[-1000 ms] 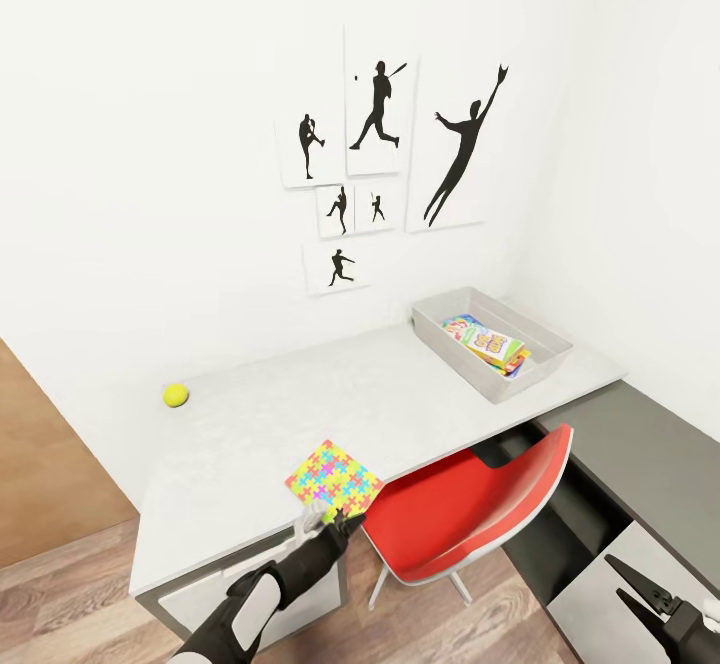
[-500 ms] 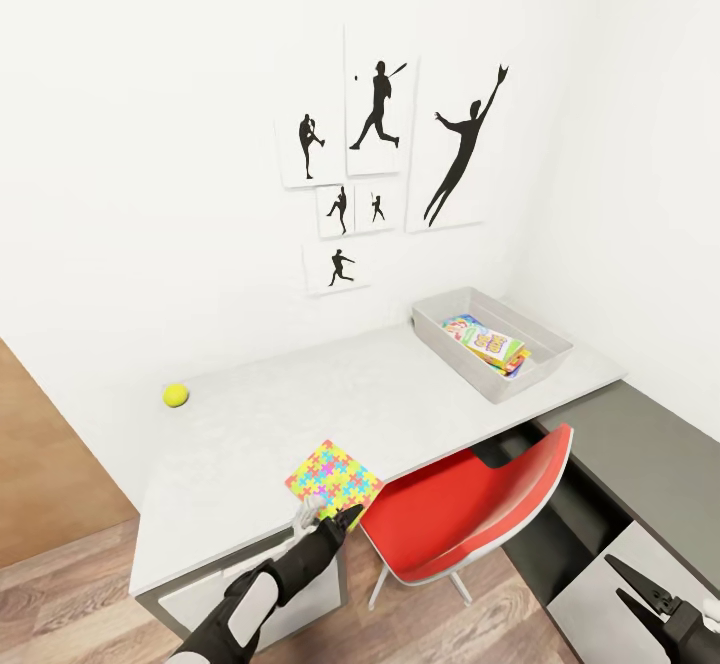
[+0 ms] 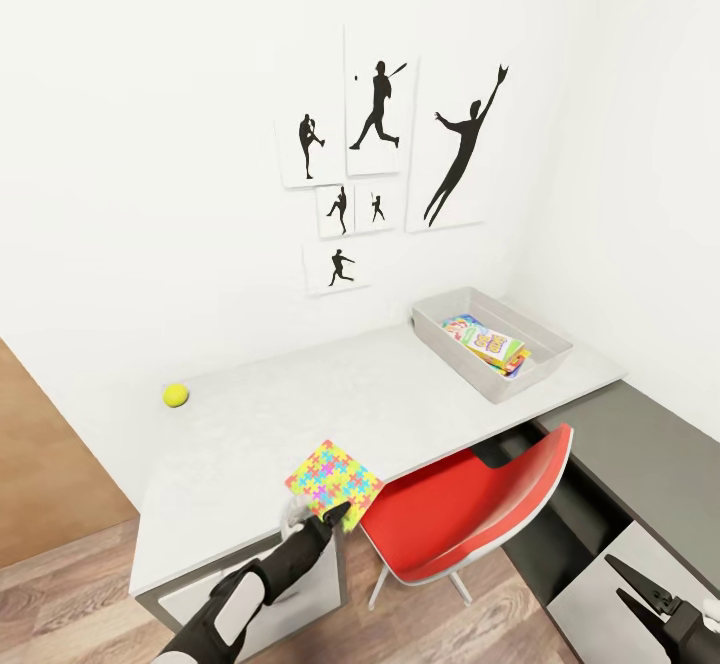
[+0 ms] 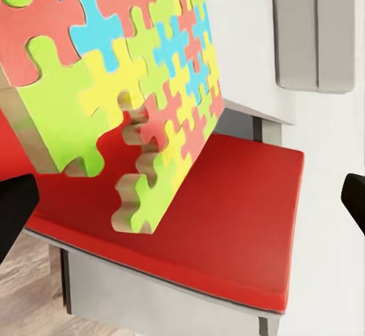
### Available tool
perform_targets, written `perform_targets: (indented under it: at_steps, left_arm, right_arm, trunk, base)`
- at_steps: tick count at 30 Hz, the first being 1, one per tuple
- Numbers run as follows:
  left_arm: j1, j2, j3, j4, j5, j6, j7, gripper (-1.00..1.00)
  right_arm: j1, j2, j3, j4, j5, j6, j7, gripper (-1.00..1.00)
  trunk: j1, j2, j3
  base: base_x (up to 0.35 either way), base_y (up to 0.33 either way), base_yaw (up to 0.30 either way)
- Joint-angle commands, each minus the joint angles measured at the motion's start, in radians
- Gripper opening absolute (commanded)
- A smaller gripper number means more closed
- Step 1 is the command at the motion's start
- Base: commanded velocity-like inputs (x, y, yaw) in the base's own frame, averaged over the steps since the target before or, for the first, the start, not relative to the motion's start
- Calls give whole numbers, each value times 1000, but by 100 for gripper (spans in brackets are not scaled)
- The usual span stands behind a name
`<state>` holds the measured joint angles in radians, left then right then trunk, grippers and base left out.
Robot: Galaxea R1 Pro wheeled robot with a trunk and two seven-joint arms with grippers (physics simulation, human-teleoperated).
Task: Put all the toys in the child's room - the three board games (two on the bed and one on the table), the two jigsaw puzzles on the table, and the tennis ball on the table - inside the toy box on the table in the child's room.
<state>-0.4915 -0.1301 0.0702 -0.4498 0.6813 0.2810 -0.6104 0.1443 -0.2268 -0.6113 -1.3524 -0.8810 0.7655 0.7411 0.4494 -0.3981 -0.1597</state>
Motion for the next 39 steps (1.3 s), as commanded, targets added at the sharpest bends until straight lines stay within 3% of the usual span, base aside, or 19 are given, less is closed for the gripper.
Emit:
perform_targets:
  at_steps: [1,9,26,39]
  left_arm:
    - [-1,-1,15,0,3,10,-7,100]
    - [-1,0,46,0,2,12,-14,100]
    - [-1,36,51,-1,3,23,-11,100]
    - [-2,42,49,-1,4,26,-15,100]
  right_arm:
    - [0,0,-1,-1,-4,6,0,100]
    - [0,0,-1,-1,-4,6,0,100]
    - [0,1,-1,-1,-4,8,0,100]
    - [0,1,-1,-2,-4,8,0,100]
  trunk:
    - [1,-2,-2]
    - [1,-2,-2]
    - [1,-2,-2]
    - [1,-2,-2]
  base:
    - [0,0,0]
    - [0,0,0]
    - [0,0,0]
    - [0,0,0]
